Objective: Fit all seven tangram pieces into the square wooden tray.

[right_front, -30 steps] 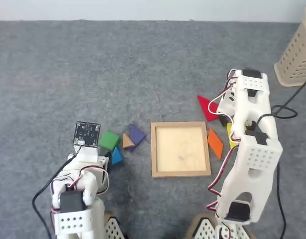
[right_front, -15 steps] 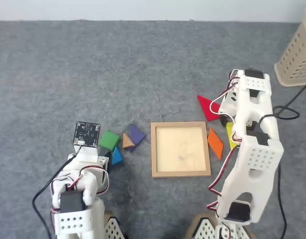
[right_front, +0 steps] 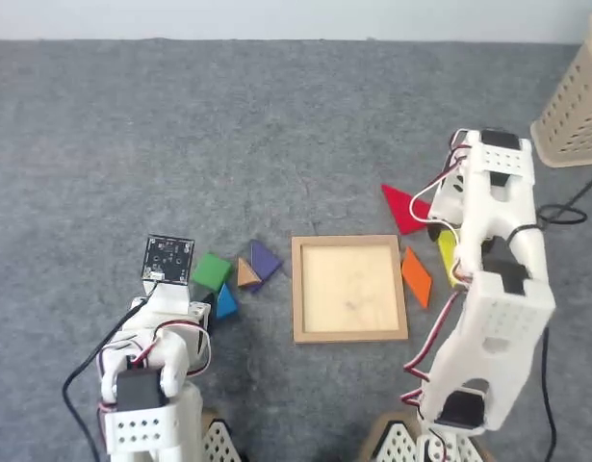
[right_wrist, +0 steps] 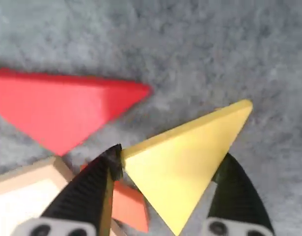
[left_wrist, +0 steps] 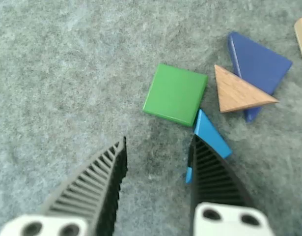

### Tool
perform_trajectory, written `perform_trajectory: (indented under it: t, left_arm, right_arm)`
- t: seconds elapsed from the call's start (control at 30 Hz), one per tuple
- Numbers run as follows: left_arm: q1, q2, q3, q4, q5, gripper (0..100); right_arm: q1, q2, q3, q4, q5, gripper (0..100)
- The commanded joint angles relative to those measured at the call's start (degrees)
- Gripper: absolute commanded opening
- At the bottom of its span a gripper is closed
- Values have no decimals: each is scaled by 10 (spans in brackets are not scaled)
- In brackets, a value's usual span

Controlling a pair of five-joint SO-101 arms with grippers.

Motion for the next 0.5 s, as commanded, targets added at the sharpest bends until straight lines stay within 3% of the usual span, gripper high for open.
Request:
perform_trajectory:
  t: [0.0, 0.2, 0.47]
  left_arm:
    - [-2, -10, -5, 3, -2, 194]
    - [-2, -10, -5, 3, -2, 194]
    - [-2, -10, -5, 3, -2, 194]
  right_arm:
    - [-3, -102, 41, -30, 28, 139]
    - [-23, -208, 132, -53, 77, 139]
    - [-96, -287, 164, -59, 86, 136]
